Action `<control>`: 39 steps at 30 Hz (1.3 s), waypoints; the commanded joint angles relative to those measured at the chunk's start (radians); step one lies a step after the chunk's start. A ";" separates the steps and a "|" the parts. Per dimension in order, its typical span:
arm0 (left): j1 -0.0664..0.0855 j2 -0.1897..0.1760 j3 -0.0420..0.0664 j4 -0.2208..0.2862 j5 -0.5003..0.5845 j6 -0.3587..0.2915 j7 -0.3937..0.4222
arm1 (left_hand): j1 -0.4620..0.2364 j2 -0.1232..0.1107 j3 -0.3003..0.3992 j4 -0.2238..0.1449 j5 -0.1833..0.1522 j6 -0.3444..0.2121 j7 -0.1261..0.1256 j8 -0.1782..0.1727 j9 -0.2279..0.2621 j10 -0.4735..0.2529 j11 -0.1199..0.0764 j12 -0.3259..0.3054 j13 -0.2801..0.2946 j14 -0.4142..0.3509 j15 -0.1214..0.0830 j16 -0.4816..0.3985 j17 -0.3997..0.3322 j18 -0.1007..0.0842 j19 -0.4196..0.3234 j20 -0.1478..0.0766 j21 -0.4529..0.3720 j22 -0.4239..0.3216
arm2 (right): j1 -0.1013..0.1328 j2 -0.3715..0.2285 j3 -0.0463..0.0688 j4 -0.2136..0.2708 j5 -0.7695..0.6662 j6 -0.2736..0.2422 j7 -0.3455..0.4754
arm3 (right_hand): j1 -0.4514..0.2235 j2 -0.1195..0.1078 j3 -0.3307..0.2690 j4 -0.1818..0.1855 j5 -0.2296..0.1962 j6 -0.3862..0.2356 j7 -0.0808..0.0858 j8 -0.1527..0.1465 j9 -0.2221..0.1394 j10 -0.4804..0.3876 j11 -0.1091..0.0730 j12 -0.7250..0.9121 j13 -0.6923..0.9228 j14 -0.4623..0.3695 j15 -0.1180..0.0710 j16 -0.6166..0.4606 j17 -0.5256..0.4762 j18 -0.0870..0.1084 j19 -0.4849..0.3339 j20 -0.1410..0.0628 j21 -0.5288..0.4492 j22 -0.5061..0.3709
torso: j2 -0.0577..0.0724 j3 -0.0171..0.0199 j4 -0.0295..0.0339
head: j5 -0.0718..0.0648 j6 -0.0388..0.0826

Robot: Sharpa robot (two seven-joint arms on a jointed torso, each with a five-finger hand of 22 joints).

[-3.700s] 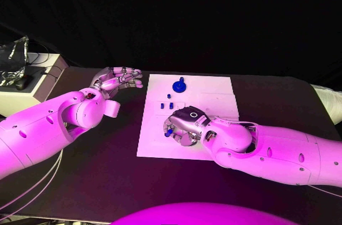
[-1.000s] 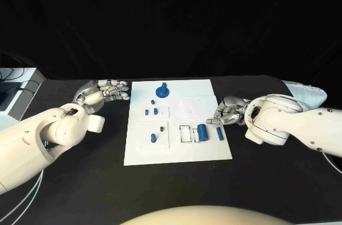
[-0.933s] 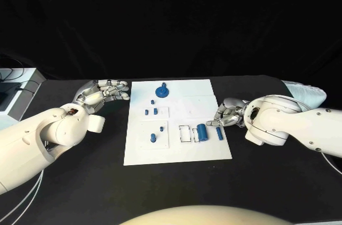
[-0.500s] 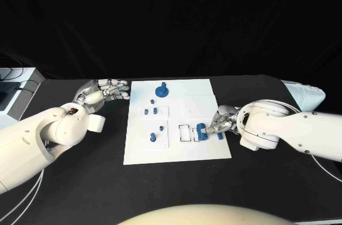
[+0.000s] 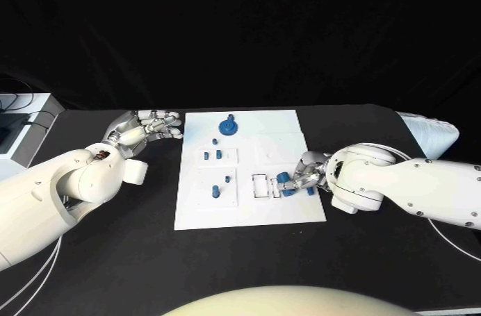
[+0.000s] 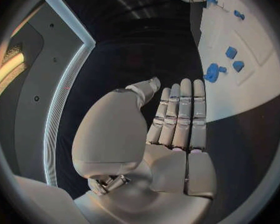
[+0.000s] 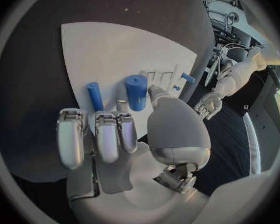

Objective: Assemble the parts on the task board

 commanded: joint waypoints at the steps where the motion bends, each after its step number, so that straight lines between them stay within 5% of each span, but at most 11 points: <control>1: 0.000 0.001 0.001 0.001 0.006 0.009 0.008 | -0.006 -0.006 -0.001 0.006 0.002 0.000 0.000 -0.006 -0.002 0.003 0.004 -0.005 -0.002 0.006 0.001 0.003 0.001 0.003 0.008 -0.003 -0.004 -0.001 | -0.006 0.008 -0.003 -0.004 -0.003 0.005 -0.014 | 0.002 0.008 -0.010 0.000 -0.005 -0.008 0.000 -0.007 -0.001 0.106 -0.003 0.006 0.263 0.095 0.004 0.007 0.219 -0.019 0.085 -0.005 0.002 0.227 | 0.000 -0.0010 -0.0002 | 0.001 -0.002; 9: 0.000 -0.001 0.001 0.001 0.006 0.008 0.007 | -0.007 -0.006 -0.001 0.006 0.002 0.000 0.001 -0.007 -0.002 0.002 0.004 -0.006 -0.002 0.006 0.002 0.003 0.002 0.003 0.008 -0.003 -0.004 -0.001 | -0.008 0.012 -0.003 -0.007 -0.020 -0.005 -0.013 | 0.035 0.027 -0.019 -0.002 0.005 -0.007 -0.001 -0.008 0.009 0.106 -0.004 0.006 0.263 0.095 0.003 0.006 0.218 -0.019 0.085 -0.005 0.003 0.228 | -0.001 -0.0009 -0.0014 | 0.006 -0.003; 16: 0.000 -0.003 0.001 0.001 0.006 0.008 0.004 | -0.006 -0.006 0.000 0.006 0.002 0.000 0.001 -0.006 -0.002 0.001 0.004 -0.007 -0.002 0.005 0.002 0.003 0.003 0.003 0.008 -0.003 -0.005 -0.002 | -0.008 0.006 -0.003 0.002 -0.034 -0.061 0.000 | 0.107 0.064 0.011 -0.004 0.121 0.008 -0.008 -0.011 0.025 0.106 -0.010 0.006 0.263 0.095 -0.002 0.007 0.221 -0.021 0.087 -0.009 0.014 0.234 | -0.001 -0.0014 -0.0018 | 0.008 -0.002; 21: 0.000 -0.004 0.001 -0.001 0.006 0.008 0.002 | -0.006 -0.006 0.000 0.006 0.002 0.000 0.001 -0.006 -0.002 0.001 0.004 -0.007 -0.002 0.005 0.002 0.003 0.003 0.003 0.008 -0.003 -0.005 -0.002 | -0.007 -0.005 -0.002 0.022 -0.014 -0.097 0.012 | 0.127 0.066 0.031 -0.004 0.177 0.017 -0.010 -0.018 0.026 0.106 -0.013 0.006 0.263 0.096 -0.004 0.008 0.224 -0.022 0.088 -0.011 0.019 0.236 | -0.002 -0.0010 -0.0013 | 0.009 -0.001; 31: 0.000 -0.003 0.001 -0.006 0.006 0.009 0.001 | -0.006 -0.006 0.000 0.007 0.002 0.000 0.002 -0.007 -0.002 0.001 0.005 -0.008 -0.002 0.005 0.002 0.003 0.003 0.003 0.009 -0.003 -0.005 -0.002 | 0.025 -0.027 0.003 0.074 0.058 -0.140 0.025 | 0.130 0.063 0.037 -0.004 0.189 0.019 -0.011 -0.021 0.026 0.106 -0.013 0.006 0.263 0.096 -0.005 0.008 0.224 -0.023 0.089 -0.012 0.021 0.237 | -0.002 -0.0023 -0.0021 | 0.009 0.003; 39: 0.000 -0.002 0.001 -0.005 0.006 0.007 0.003 | -0.006 -0.006 0.000 0.007 0.002 0.000 0.002 -0.007 -0.002 0.001 0.005 -0.008 -0.002 0.005 0.002 0.003 0.003 0.003 0.009 -0.003 -0.005 -0.002 | 0.036 0.003 0.002 0.076 0.133 -0.108 0.022 | 0.123 0.059 0.035 -0.002 0.189 0.020 -0.009 -0.023 0.025 0.106 -0.012 0.006 0.263 0.096 -0.005 0.008 0.223 -0.023 0.089 -0.012 0.021 0.237 | 0.000 -0.0024 -0.0022 | 0.011 0.002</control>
